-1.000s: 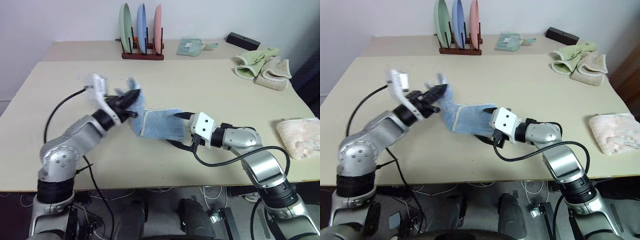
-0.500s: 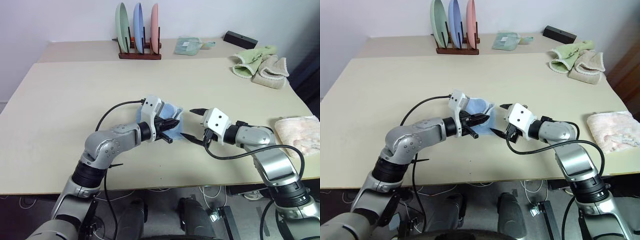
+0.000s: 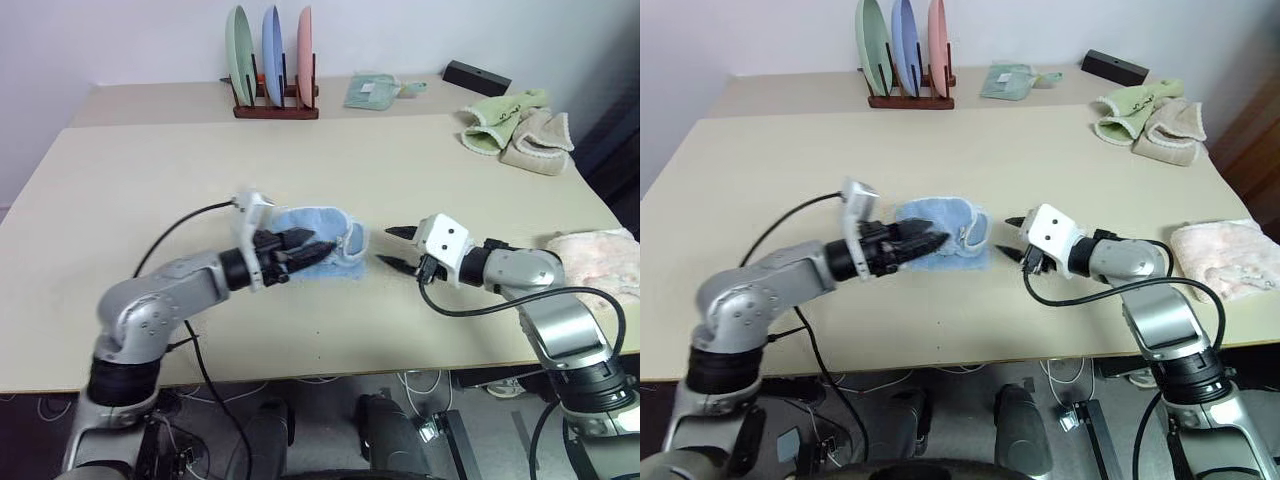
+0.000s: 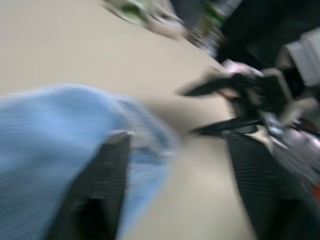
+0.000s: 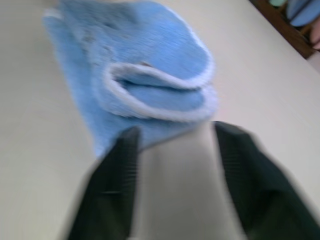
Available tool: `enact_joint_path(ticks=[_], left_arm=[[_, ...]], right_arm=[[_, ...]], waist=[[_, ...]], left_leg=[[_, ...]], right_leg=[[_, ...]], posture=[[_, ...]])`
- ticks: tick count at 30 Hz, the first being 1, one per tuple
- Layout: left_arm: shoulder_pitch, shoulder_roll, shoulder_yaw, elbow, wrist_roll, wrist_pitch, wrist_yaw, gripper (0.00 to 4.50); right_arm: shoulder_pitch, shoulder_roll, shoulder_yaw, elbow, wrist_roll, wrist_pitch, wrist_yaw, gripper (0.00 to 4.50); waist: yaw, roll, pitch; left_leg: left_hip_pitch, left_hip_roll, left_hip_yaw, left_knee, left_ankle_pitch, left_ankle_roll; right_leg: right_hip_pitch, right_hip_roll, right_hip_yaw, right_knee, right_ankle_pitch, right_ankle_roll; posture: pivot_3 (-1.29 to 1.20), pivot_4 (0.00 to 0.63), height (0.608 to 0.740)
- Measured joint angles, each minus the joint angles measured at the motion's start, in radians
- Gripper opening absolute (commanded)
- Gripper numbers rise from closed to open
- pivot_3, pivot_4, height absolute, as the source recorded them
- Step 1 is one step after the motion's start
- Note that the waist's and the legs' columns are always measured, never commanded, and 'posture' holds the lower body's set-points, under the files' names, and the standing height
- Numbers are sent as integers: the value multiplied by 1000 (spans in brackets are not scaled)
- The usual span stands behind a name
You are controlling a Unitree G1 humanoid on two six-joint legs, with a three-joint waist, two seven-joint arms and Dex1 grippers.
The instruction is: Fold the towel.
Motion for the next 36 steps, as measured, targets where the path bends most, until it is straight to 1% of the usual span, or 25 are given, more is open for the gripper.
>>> enact_joint_path(ticks=[1, 2, 3, 6, 8, 11, 15, 19, 21, 24, 29, 32, 34, 35, 36], left_arm=[[1, 3, 27, 8, 17, -19, 11, 959], [0, 6, 52, 22, 42, -47, 25, 445], [-1, 8, 67, 33, 69, -71, 37, 72], [-20, -2, 56, 72, 165, -131, 72, 72], [-41, -20, 6, 98, 239, -175, 74, 72], [-49, -44, -78, 137, 321, -211, 56, 72], [-54, -88, -192, 244, 431, -270, 17, 72], [-45, -97, -265, 348, 538, -332, -18, 72], [-29, -107, -269, 380, 571, -383, -36, 72], [-10, -137, -265, 405, 599, -439, -51, 72], [37, -166, -236, 394, 599, -490, -79, 72], [84, -158, -197, 343, 580, -512, -106, 0], [111, -123, -165, 294, 578, -523, -131, 0], [126, -93, -149, 262, 578, -539, -150, 0], [142, -65, -135, 238, 581, -557, -167, 0]], right_arm=[[-8, 3, -8, 9, 8, 0, 0, 101], [-25, 14, -19, 17, 26, 9, -1, 0], [-42, 27, -31, 18, 45, 21, -4, 0], [-120, 107, -53, 14, 117, 99, -30, 0], [-166, 169, -36, 8, 145, 152, -53, 0], [-206, 242, 35, 17, 141, 192, -87, 0], [-246, 337, 122, 132, 84, 223, -154, 0], [-201, 341, 187, 251, 18, 216, -169, 0], [-163, 342, 193, 286, 1, 190, -174, 0], [-151, 342, 191, 299, -13, 153, -187, 0], [-121, 342, 167, 284, -5, 125, -200, 0], [-94, 325, 104, 214, 61, 186, -178, 843], [-93, 303, 41, 152, 122, 261, -167, 1803], [-93, 288, -1, 115, 159, 315, -166, 2429], [-93, 276, -30, 89, 186, 355, -167, 2878]], waist=[[1, 0, 0], [0, 0, 0], [0, 0, 0], [-3, 0, 0], [-2, 0, 0], [-1, 0, 0], [-2, 0, 0], [-3, 0, 0], [-3, 1, 0], [-3, 2, -3], [-1, 2, -3], [-3, 3, -2], [-4, 3, -2], [-5, 3, -2], [-6, 3, -2]], left_leg=[[0, 0, 0, 0, 0, 0], [0, 0, 0, 0, 0, 0], [0, 0, 0, 0, 0, 0], [0, 0, 0, -1, 0, 0], [0, 0, 0, -1, 0, -1], [0, 0, 0, -3, 1, -1], [0, 0, 0, -4, 1, -2], [0, 0, 0, -4, 1, -2], [0, 0, 0, -5, 1, -2], [3, 0, 0, -5, 1, -2], [4, 0, 0, -4, 1, -2], [1, 0, 0, -4, 1, -2], [1, 0, 0, -4, 2, -2], [0, 0, 0, -4, 2, -2], [1, 1, 0, -5, 2, -2]], right_leg=[[0, 0, 0, 0, 0, 0], [0, 0, 0, 0, 0, 0], [0, 0, 0, 0, 1, 1], [0, 0, 0, 0, 2, 3], [0, 0, 0, 0, 2, 3], [-1, 0, 0, 0, 2, 3], [-2, 0, 0, 1, 2, 3], [-3, 0, 0, 1, 2, 3], [-3, 0, 0, 1, 2, 3], [0, 0, 0, 1, 2, 3], [2, 0, 0, 1, 2, 4], [-1, 0, 0, 1, 2, 4], [-3, 0, 0, 2, 2, 3], [-3, 0, 0, 2, 2, 3], [-3, 0, 0, 2, 2, 3]], posture=[[0, 150, 740], [0, 150, 740], [0, 150, 740], [0, 150, 740], [0, 150, 740], [0, 150, 740], [0, 150, 740], [0, 150, 740], [0, 150, 740], [0, 150, 740], [0, 150, 740], [0, 150, 740], [0, 150, 740], [0, 150, 740], [0, 150, 740]])
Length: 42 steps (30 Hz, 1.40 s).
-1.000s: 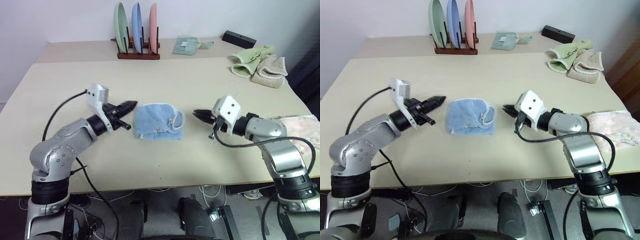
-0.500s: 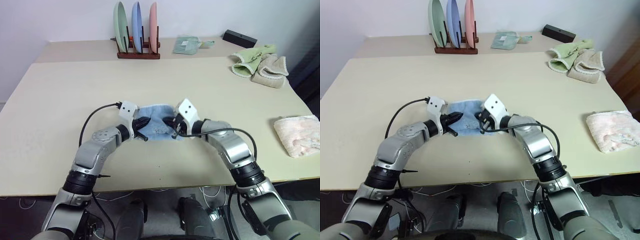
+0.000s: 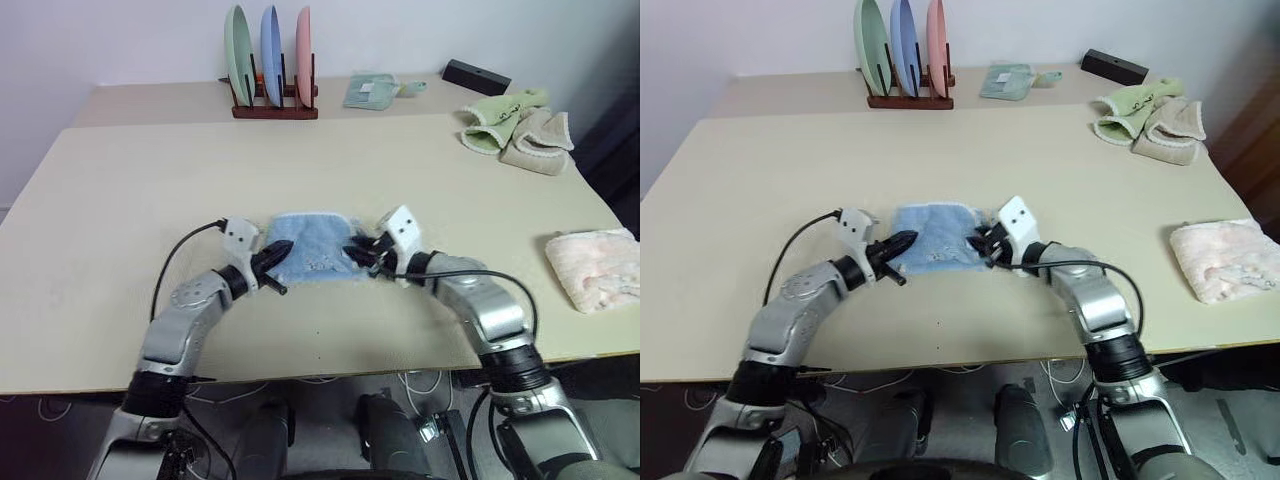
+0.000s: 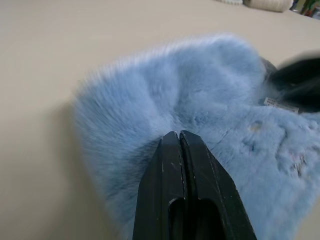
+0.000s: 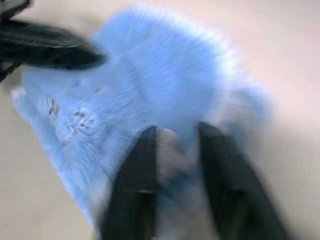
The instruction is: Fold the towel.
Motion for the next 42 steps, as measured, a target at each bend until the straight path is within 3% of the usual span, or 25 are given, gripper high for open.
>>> enact_joint_path(ticks=[3, 11, 20, 24, 28, 29, 30, 31, 36, 42], left_arm=[[81, 114, 21, -60, 27, -84, -83, 0], [216, 195, 47, -171, 16, -153, -212, 0], [248, 166, 63, -240, -22, -123, -199, 0], [249, 157, 63, -250, -23, -117, -187, 0], [247, 157, 67, -251, -25, -107, -177, 0], [247, 157, 70, -251, -25, -106, -176, 0], [247, 157, 71, -251, -25, -106, -176, 0], [246, 157, 71, -251, -25, -105, -174, 0], [230, 139, 71, -248, -24, -106, -163, 0], [184, 102, 64, -218, -17, -110, -149, 0]], right_arm=[[6, -24, -85, -76, 96, 158, -11, 4395], [-19, 170, -270, -50, 279, 576, -229, 4454], [-96, 282, -290, 43, 286, 619, -338, 4454], [-120, 337, -294, 91, 288, 616, -364, 3205], [-132, 370, -309, 115, 302, 619, -378, 1242], [-136, 369, -317, 115, 308, 619, -382, 578], [-137, 369, -321, 114, 312, 619, -384, 229], [-138, 369, -328, 114, 318, 620, -385, 40], [-184, 365, -453, 110, 381, 592, -429, 40], [-362, 231, -697, 161, 410, 381, -582, 40]], waist=[[-1, 0, 0], [3, 1, 0], [-6, 1, 0], [-8, 1, 0], [-5, 2, 0], [-4, 2, 0], [-3, 2, 0], [-3, 2, 0], [-3, 3, 1], [2, 3, 1]], left_leg=[[0, 0, 0, -1, 0, 0], [-1, 0, 1, 0, 0, 0], [0, 1, 1, -1, 0, 0], [0, 1, 1, -1, 0, 0], [0, 1, 1, 0, 0, 0], [0, 1, 1, 0, 0, 0], [0, 1, 1, 0, 0, 0], [0, 1, 1, 0, 0, 0], [-1, 1, 1, 0, 0, 0], [-1, 1, 1, -1, 0, 0]], right_leg=[[0, 0, 0, 0, 0, 0], [0, 0, 0, -1, -2, -4], [-1, 1, 0, 0, 0, -1], [-1, 1, 0, 1, 0, -1], [-2, 1, 0, 1, 0, -1], [-2, 1, 0, 1, 0, -1], [-2, 1, 0, 1, 0, -1], [-2, 1, 0, 1, 0, -1], [-2, 1, 1, 1, 0, -1], [-2, 1, 0, 1, 0, -1]], posture=[[0, 150, 740], [0, 150, 740], [0, 150, 740], [0, 150, 740], [0, 150, 740], [0, 150, 740], [0, 150, 740], [0, 150, 740], [0, 150, 740], [0, 150, 740]])
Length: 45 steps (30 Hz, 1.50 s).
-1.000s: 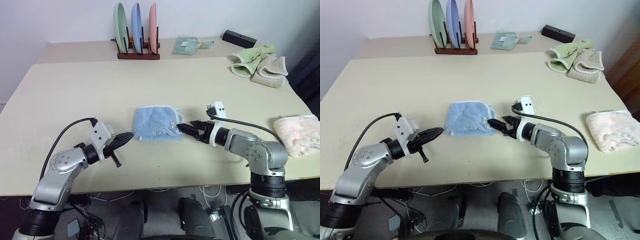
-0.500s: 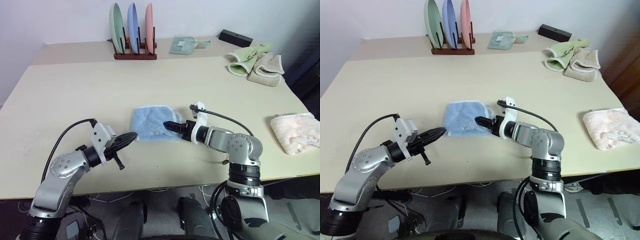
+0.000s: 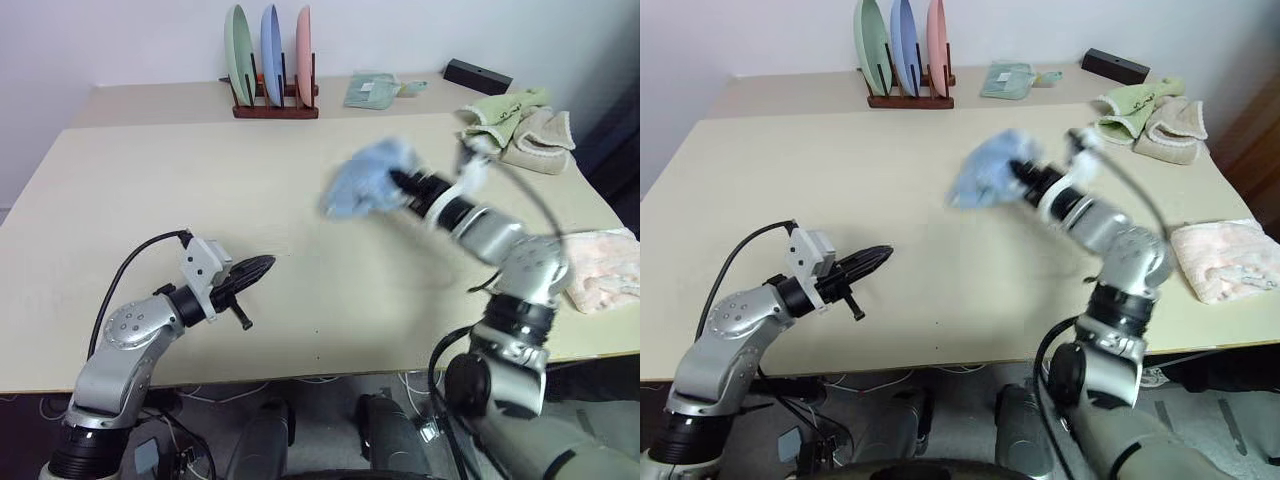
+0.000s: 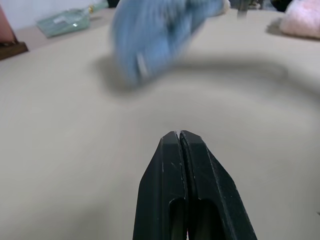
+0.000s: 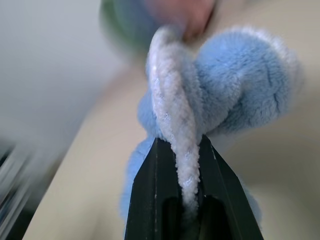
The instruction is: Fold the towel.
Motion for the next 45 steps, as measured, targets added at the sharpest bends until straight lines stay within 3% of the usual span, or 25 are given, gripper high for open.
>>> enact_joint_path(ticks=[8, 16, 19, 22, 26, 31, 37, 45], left_arm=[[-77, -63, -69, 56, 41, -20, 16, 0], [-80, -71, -74, 65, 64, -39, 16, 0], [-73, -74, -78, 76, 71, -41, 13, 0], [-75, -78, -87, 84, 76, -42, 10, 0], [-83, -86, -97, 97, 81, -47, 1, 0], [-93, -88, -81, 134, 83, -75, 0, 0], [-115, -40, 36, 274, 146, -122, 103, 0], [-47, 14, 114, 322, 170, -182, 123, 0]], right_arm=[[-18, -94, -310, 380, -15, -231, -401, 40], [49, -90, -335, 322, 47, -223, -546, 40], [75, -91, -320, 281, 84, -198, -547, 1019], [84, -96, -312, 251, 120, -176, -538, 2443], [115, -151, -244, 171, 135, -154, -487, 4306], [210, -310, -95, 29, 66, -165, -360, 4306], [354, -514, 188, -118, -78, -278, -1, 4306], [398, -534, 519, -199, -166, -437, 417, 4306]], waist=[[-8, 1, 0], [-5, 3, -1], [-5, 3, -1], [-6, 3, -1], [-6, 4, -1], [-4, 5, -1], [-23, 5, -1], [-26, 4, -1]], left_leg=[[0, 0, 2, -1, 0, 0], [0, 0, 3, 0, 0, 1], [1, 0, 3, 0, 0, 1], [1, 0, 3, 0, 0, 1], [1, 0, 3, 0, 0, 1], [1, 0, 3, 0, 0, 1], [1, 1, 3, 0, 0, 1], [1, 1, 3, 0, 0, 1]], right_leg=[[0, 0, 2, 1, 0, 0], [0, 0, 3, 1, 0, 0], [0, 0, 3, 1, 0, 0], [0, 0, 3, 1, 0, 0], [0, 0, 3, 1, 0, 0], [0, 0, 3, 0, 0, 0], [0, 1, 3, 0, 0, 0], [0, 1, 3, 0, 0, 1]], posture=[[0, 150, 740], [0, 150, 740], [0, 150, 740], [0, 150, 740], [0, 150, 740], [0, 150, 740], [0, 150, 740], [0, 150, 740]])
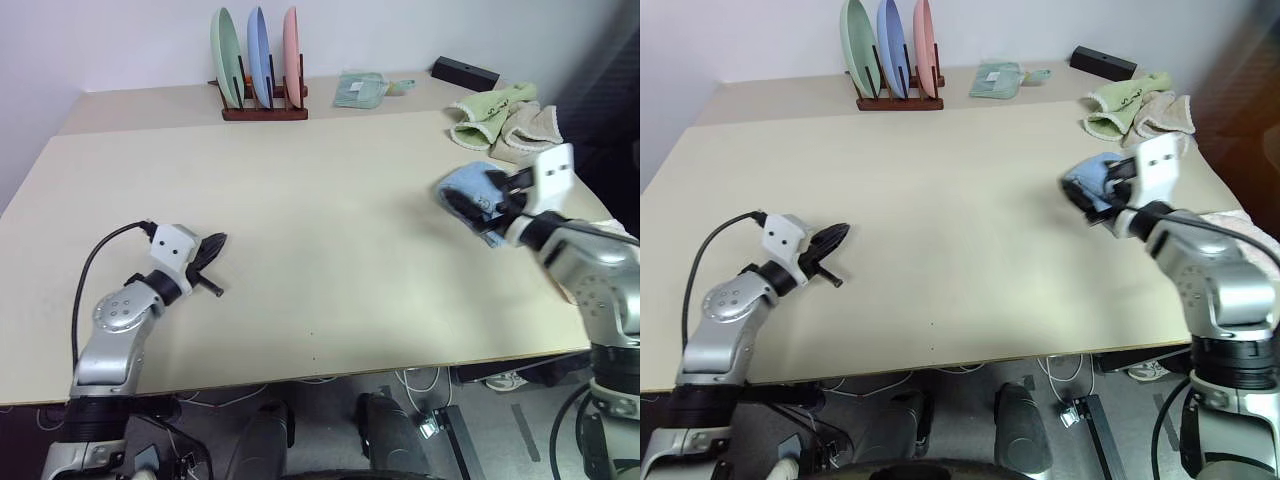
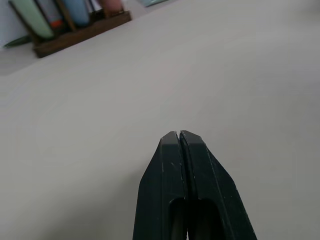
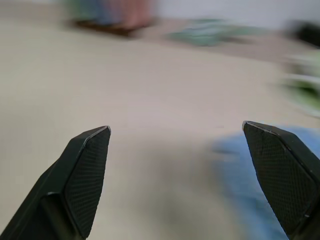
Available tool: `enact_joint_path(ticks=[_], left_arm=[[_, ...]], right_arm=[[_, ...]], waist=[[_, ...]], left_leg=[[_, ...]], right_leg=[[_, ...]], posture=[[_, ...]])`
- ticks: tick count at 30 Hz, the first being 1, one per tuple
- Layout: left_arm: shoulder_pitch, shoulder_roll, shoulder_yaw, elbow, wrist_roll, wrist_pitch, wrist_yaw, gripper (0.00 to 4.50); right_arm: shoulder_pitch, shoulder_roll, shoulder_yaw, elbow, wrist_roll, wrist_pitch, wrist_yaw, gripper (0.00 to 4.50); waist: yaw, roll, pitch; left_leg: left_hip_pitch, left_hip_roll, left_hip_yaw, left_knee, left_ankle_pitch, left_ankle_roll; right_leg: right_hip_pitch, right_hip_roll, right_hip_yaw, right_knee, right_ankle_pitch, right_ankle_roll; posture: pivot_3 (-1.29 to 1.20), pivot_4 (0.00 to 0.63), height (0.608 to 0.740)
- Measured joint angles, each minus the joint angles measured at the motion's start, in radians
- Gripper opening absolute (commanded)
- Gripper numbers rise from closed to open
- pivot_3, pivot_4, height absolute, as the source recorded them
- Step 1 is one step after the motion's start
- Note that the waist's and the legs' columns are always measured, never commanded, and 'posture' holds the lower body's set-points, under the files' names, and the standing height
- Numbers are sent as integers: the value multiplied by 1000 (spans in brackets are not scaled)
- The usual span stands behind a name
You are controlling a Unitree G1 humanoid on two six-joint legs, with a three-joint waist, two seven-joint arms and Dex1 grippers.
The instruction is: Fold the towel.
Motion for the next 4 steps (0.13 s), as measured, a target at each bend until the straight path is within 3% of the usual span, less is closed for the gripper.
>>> enact_joint_path(ticks=[4], left_arm=[[70, -1, 29, -70, -38, 18, -11, 0]], right_arm=[[-9, 14, 74, 31, -44, -49, 100, 4306]], waist=[[10, -1, 0]], left_leg=[[0, -1, 0, 1, 0, 0]], right_leg=[[0, -1, 0, -1, 0, 0]], posture=[[0, 150, 740]])
